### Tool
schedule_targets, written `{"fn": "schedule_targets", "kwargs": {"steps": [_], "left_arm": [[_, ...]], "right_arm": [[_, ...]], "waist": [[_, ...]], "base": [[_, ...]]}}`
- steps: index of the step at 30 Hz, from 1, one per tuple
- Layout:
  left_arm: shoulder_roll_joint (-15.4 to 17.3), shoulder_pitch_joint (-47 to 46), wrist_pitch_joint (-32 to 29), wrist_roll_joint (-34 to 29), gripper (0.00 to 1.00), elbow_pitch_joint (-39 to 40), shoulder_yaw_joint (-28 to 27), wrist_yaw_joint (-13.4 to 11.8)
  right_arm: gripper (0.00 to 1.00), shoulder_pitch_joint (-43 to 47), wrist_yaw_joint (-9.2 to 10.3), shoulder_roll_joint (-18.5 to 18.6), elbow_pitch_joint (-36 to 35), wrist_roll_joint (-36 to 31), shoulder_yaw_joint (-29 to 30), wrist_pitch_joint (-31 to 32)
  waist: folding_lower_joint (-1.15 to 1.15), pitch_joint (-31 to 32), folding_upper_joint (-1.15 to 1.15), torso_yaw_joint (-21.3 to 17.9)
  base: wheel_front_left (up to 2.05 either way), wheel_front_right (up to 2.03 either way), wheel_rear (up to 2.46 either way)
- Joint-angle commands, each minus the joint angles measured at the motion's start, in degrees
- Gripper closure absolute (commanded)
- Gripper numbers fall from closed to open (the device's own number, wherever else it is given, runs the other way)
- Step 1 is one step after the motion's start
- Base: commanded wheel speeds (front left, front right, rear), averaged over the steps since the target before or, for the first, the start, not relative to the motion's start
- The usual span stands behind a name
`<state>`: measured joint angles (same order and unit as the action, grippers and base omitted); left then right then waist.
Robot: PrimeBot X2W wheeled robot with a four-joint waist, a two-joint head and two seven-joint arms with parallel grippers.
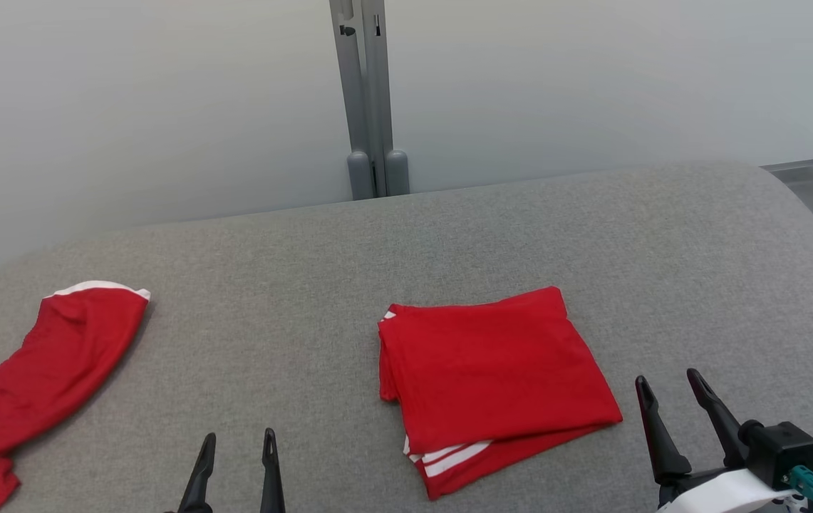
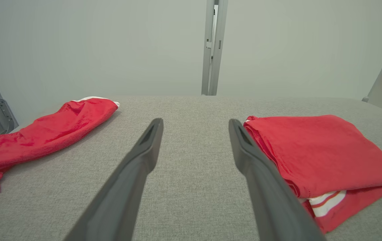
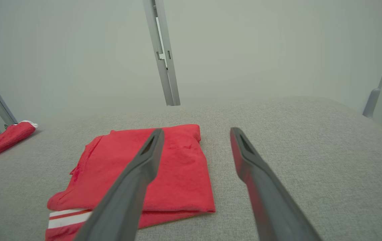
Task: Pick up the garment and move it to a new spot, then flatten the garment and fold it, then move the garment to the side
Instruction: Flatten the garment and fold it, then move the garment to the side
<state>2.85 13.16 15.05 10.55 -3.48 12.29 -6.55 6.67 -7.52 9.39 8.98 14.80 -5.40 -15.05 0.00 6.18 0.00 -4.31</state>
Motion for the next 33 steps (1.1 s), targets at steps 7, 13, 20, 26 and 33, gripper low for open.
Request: {"fn": "schedule_targets", "kwargs": {"steps": [7, 13, 20, 26, 33], "left_arm": [[0.09, 0.69, 0.17, -0.27, 0.0, -0.23, 0.25, 0.04], [0.09, 0.69, 0.17, -0.19, 0.0, -0.5, 0.16, 0.27], [0.1, 0.8, 0.17, -0.47, 0.0, -0.85, 0.32, 0.38], [0.1, 0.64, 0.17, -0.63, 0.0, -0.99, 0.56, 0.41], [0.1, -0.83, 0.17, -0.87, 0.0, -0.55, 1.63, 0.54]], "right_arm": [[0.0, 0.67, 0.07, 0.16, -0.04, -0.4, -0.09, -0.16], [0.0, 0.91, 0.07, 0.22, -0.1, -0.52, -0.38, -0.16], [0.0, 0.9, 0.07, 0.43, -0.29, -0.32, -0.7, -0.16], [0.0, 1.06, 0.07, 0.64, -0.35, -0.06, -0.92, -0.16], [0.0, -0.07, 0.07, 0.71, -0.55, 0.24, -0.97, -0.16]], "waist": [[0.0, 0.45, 0.0, 0.25], [0.0, 0.63, 0.0, 0.39], [0.0, 0.56, 0.0, 0.42], [0.0, 0.18, 0.0, 0.59], [0.0, -1.83, 0.0, 1.42]], "base": [[0.0, 0.0, 0.0], [0.0, 0.0, 0.0], [0.0, 0.0, 0.0], [0.0, 0.0, 0.0], [0.0, 0.0, 0.0]]}}
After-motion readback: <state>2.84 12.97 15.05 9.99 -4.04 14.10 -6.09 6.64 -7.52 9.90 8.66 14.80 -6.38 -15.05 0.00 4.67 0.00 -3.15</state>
